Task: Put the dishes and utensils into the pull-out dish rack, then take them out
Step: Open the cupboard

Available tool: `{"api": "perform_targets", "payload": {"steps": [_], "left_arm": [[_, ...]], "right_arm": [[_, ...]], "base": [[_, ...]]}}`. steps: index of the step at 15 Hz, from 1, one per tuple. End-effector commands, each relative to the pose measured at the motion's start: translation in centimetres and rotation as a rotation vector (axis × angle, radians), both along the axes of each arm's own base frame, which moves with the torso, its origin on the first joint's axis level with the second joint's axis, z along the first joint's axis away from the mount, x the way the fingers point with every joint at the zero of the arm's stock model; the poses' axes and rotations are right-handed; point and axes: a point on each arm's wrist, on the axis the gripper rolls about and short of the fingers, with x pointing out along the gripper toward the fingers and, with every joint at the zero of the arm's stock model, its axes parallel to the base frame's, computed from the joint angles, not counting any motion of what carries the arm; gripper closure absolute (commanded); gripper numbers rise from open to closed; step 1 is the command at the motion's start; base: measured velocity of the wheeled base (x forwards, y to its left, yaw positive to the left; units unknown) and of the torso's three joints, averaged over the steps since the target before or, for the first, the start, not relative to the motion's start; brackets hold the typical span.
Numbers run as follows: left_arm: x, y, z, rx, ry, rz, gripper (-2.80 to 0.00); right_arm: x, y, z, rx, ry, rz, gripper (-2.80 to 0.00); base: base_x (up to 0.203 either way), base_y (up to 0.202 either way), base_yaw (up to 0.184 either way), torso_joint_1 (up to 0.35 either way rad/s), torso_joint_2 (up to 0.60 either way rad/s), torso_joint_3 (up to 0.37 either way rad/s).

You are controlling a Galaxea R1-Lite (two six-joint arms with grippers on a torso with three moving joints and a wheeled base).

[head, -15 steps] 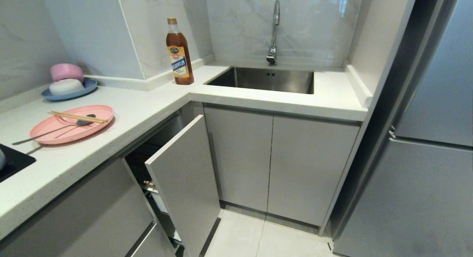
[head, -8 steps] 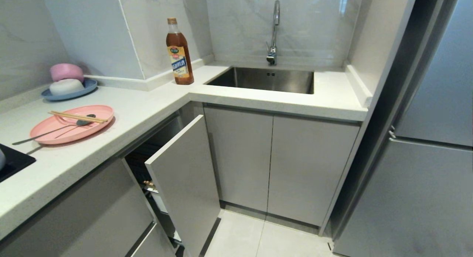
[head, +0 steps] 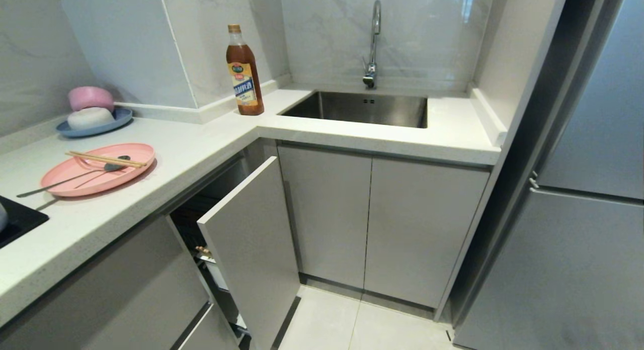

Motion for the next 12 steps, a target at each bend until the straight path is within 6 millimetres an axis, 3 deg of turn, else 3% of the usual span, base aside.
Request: {"api": "perform_targets", "payload": {"steps": [1,3,6,8,10,12], "left_arm": [[0.0,0.0,0.1,-0.001,-0.004,0.000,0.00],[-0.3,0.0,1.3,0.001,-0.061,0.000,0.00],[-2.2,0.0,7.0,0.004,-0.177,-0.014,0.00],[-2.7,0.0,11.8,0.006,-0.173,-0.017,0.00],[-1.2,0.0,16.0,0.008,-0.083,-0.010,0.00],[1.9,0.0,19.1,0.019,0.049,-0.004,0.00]], "right_arm": [[0.0,0.0,0.0,0.000,0.002,0.000,0.00],[0.0,0.0,0.0,0.000,0.002,0.000,0.00],[0.0,0.0,0.0,0.000,0.002,0.000,0.00],[0.0,0.0,0.0,0.000,0.002,0.000,0.00],[0.0,0.0,0.0,0.000,0.002,0.000,0.00],[0.0,0.0,0.0,0.000,0.002,0.000,0.00]], "base": [[0.000,0.000,0.000,0.000,0.00,0.000],[0.000,0.000,0.000,0.000,0.00,0.000],[0.000,0.000,0.000,0.000,0.00,0.000],[0.000,0.000,0.000,0.000,0.00,0.000],[0.000,0.000,0.000,0.000,0.00,0.000],[0.000,0.000,0.000,0.000,0.00,0.000]]}}
